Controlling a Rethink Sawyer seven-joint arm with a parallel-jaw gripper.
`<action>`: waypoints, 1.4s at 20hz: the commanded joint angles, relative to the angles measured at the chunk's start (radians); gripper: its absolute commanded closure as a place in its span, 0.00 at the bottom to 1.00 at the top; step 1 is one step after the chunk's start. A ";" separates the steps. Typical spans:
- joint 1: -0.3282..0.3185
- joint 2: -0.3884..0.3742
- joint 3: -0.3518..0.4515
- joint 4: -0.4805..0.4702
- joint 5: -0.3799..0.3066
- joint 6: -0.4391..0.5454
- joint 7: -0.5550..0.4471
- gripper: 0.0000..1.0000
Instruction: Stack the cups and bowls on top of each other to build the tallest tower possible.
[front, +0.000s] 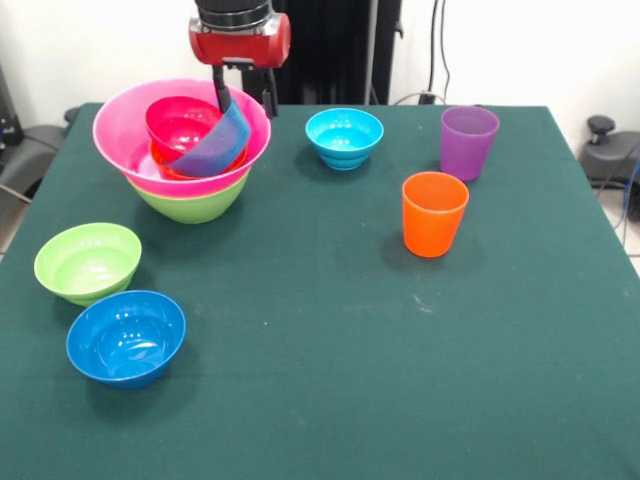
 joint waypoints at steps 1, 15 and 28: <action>0.028 0.029 0.018 -0.055 -0.063 -0.004 -0.023 0.00; 0.120 0.196 -0.039 -0.202 -0.107 -0.083 0.037 0.00; 0.121 0.160 -0.010 -0.262 -0.073 0.053 -0.037 0.00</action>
